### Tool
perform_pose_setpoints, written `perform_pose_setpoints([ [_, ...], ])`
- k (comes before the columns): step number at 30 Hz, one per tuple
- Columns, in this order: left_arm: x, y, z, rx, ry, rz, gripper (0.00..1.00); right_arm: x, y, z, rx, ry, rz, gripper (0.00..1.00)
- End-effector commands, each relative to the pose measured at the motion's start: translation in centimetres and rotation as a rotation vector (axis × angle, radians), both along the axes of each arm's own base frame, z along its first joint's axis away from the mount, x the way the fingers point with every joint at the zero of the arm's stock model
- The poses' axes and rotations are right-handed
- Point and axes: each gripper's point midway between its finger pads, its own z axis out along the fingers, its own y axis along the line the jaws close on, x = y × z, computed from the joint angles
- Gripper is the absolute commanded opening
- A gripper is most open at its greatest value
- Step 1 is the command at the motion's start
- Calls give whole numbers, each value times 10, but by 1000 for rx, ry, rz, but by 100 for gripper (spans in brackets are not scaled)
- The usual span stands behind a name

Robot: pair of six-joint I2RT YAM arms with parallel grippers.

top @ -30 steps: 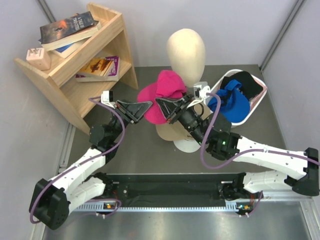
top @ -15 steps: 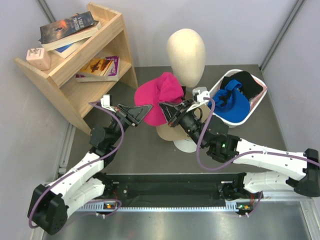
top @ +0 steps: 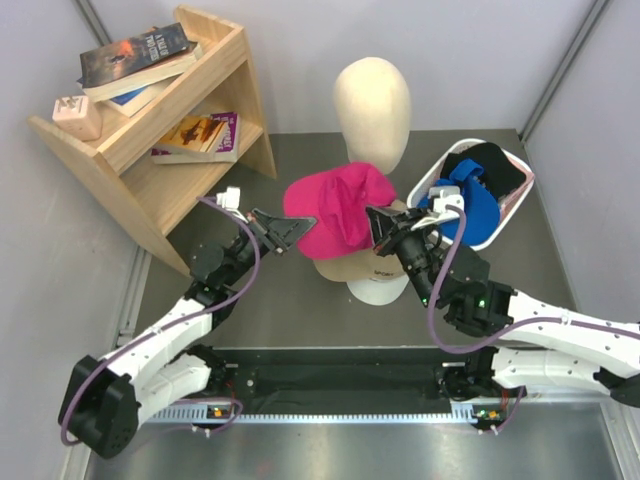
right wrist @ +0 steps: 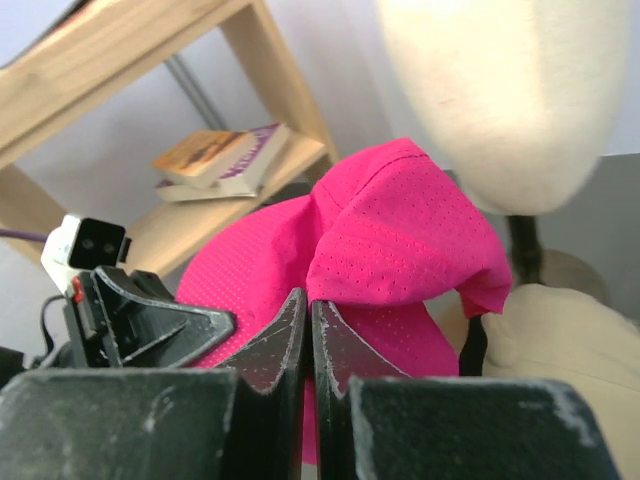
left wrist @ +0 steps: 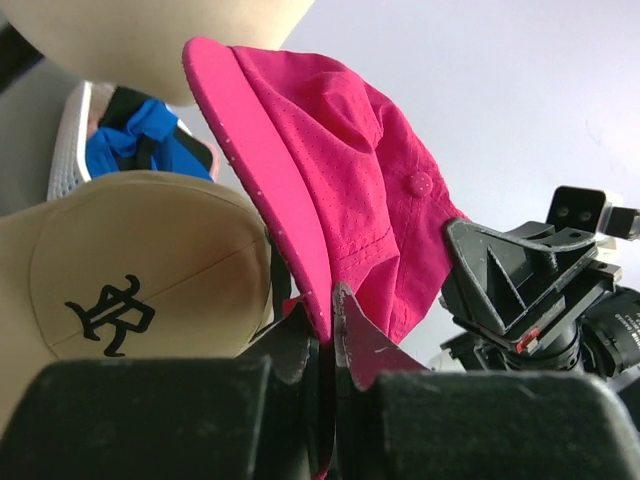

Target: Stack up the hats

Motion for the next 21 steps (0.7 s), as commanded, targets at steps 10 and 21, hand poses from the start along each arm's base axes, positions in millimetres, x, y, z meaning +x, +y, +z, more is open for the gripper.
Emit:
perform_pose_setpoints([
  [10, -3, -47, 16, 84, -56, -114, 0, -7, -81, 16, -38, 5, -192, 0],
  [21, 16, -71, -29, 177, 53, -80, 0, -9, -110, 4, -84, 65, -265, 65],
])
